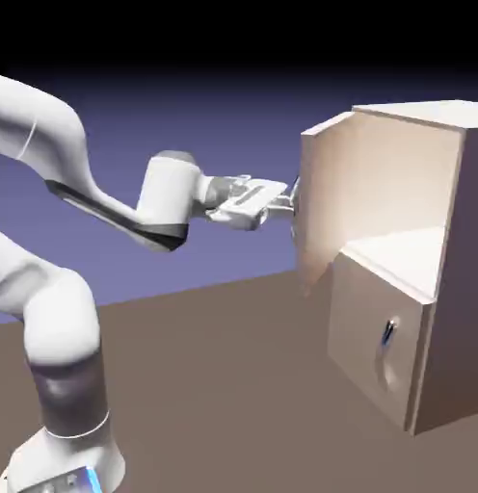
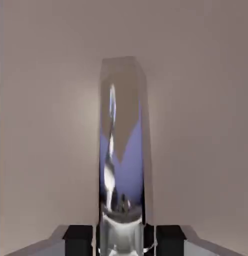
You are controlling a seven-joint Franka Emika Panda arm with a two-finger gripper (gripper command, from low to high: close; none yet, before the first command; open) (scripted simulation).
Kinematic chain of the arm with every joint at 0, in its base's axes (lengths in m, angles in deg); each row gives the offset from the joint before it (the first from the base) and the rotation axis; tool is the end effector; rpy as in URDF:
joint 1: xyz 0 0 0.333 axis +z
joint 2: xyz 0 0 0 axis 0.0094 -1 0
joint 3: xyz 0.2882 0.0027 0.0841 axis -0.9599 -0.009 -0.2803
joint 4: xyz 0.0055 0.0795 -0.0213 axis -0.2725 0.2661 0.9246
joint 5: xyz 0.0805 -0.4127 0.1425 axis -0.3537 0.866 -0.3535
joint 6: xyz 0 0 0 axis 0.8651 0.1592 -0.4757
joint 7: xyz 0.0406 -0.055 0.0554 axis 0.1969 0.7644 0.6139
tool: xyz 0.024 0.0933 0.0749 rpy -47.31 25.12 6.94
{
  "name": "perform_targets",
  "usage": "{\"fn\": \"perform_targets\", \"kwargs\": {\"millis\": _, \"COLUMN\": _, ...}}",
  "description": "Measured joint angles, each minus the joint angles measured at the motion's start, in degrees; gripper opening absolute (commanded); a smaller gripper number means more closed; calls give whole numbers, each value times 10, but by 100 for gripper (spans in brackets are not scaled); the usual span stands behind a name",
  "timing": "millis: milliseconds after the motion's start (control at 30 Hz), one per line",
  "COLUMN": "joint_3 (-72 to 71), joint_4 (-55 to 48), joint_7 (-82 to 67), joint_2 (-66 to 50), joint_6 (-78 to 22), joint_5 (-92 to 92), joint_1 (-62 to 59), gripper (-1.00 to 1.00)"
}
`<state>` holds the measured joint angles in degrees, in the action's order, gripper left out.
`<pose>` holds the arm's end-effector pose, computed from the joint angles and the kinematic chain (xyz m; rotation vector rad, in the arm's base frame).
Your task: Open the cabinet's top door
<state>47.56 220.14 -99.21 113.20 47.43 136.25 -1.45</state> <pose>0.4112 0.1036 0.4299 1.1568 1.0650 -0.0648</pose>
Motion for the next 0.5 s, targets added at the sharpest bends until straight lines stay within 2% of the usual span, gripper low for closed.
{"fn": "perform_targets", "kwargs": {"millis": 500, "joint_3": -229, "joint_4": -197, "joint_7": 12, "joint_2": -197, "joint_6": -374, "joint_5": -207, "joint_1": -52, "gripper": -100}}
